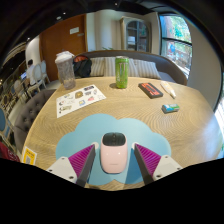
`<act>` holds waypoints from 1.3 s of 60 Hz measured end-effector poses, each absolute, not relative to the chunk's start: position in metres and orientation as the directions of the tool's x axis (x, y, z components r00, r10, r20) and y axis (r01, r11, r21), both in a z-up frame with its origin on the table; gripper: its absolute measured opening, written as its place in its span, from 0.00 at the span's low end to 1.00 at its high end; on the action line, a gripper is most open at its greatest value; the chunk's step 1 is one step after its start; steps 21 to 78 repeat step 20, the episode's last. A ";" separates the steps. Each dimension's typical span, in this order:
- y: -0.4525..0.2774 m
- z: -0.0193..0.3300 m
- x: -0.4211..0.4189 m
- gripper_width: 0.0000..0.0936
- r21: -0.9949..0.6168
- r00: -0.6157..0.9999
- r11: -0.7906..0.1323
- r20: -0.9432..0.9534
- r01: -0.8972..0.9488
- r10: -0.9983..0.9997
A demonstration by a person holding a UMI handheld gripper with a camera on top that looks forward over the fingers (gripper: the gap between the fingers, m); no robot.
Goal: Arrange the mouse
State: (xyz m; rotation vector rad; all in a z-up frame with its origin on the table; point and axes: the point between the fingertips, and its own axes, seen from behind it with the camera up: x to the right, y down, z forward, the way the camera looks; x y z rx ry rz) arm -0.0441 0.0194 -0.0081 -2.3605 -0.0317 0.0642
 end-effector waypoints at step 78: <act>-0.056 0.044 -0.068 0.88 -0.635 0.996 -0.772 0.048 -0.024 -0.071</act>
